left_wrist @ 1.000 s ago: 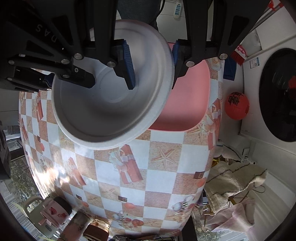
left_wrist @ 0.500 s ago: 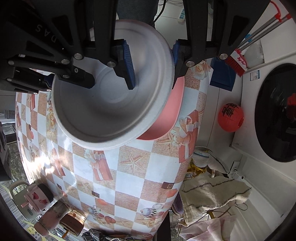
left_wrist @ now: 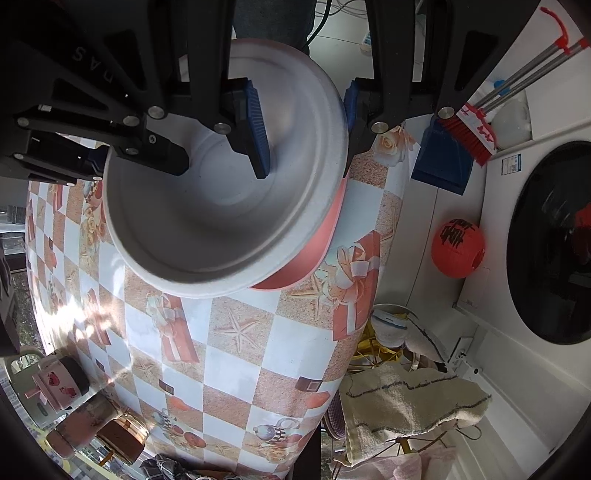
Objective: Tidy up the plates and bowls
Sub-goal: 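Lift the bowl stack with both grippers and carry it over the pink plate, then lower the bowl stack onto the pink plate and open both grippers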
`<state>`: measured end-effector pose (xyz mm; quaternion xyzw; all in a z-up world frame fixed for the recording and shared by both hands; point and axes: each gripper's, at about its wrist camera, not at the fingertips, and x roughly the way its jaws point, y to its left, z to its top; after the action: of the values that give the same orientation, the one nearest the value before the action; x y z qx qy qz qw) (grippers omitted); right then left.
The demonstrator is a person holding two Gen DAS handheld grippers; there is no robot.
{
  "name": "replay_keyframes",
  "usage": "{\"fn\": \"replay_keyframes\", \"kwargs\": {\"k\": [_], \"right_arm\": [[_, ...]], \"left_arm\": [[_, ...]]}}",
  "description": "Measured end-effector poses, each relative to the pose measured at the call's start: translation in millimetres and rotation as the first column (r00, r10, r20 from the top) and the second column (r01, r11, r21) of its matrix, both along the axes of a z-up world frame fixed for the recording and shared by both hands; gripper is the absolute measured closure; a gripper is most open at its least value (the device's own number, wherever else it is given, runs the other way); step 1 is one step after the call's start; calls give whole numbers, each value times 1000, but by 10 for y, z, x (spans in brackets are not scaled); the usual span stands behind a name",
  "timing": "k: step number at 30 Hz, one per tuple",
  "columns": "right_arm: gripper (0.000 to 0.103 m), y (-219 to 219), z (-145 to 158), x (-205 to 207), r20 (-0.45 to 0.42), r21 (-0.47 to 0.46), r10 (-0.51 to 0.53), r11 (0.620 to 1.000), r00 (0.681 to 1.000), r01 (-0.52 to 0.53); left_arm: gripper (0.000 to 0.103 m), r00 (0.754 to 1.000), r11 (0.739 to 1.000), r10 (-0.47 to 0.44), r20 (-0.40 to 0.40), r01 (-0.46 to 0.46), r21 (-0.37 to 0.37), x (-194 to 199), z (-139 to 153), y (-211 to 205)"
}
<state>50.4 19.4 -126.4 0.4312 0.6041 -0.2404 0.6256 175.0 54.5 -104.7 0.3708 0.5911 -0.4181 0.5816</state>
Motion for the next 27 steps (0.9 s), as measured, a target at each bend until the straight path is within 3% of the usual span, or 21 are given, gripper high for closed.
{"fn": "replay_keyframes", "kwargs": {"k": [9,14,16,18,20,22,24,27], "right_arm": [[76,1,-184,56,-24,6,13,1000,1000,-13],[72,62,-169,82,-53,-42,63,997,997,-66],[62,68,-122,90,-70,-66,77,994,995,-82],[23,50,-24,80,-143,-155,89,982,986,-111],[3,14,96,57,-178,-222,92,966,980,-131],[1,-8,243,-3,-132,-250,88,961,987,-119],[1,-8,375,-28,-104,-262,98,957,990,-123],[1,53,512,-58,-109,-277,120,950,987,-146]], "left_arm": [[66,1000,1000,5,-14,-5,21,55,-186,7],[63,998,999,-39,41,39,-5,-2,-145,29],[63,997,999,-44,59,45,-17,5,-86,32],[62,996,999,-43,81,44,-16,39,-17,33],[60,995,999,-46,91,47,-7,80,63,44],[48,991,997,-70,117,72,-16,86,171,71],[28,983,994,-103,151,106,-13,59,271,103],[24,975,987,-158,159,160,-1,-11,401,146]]}}
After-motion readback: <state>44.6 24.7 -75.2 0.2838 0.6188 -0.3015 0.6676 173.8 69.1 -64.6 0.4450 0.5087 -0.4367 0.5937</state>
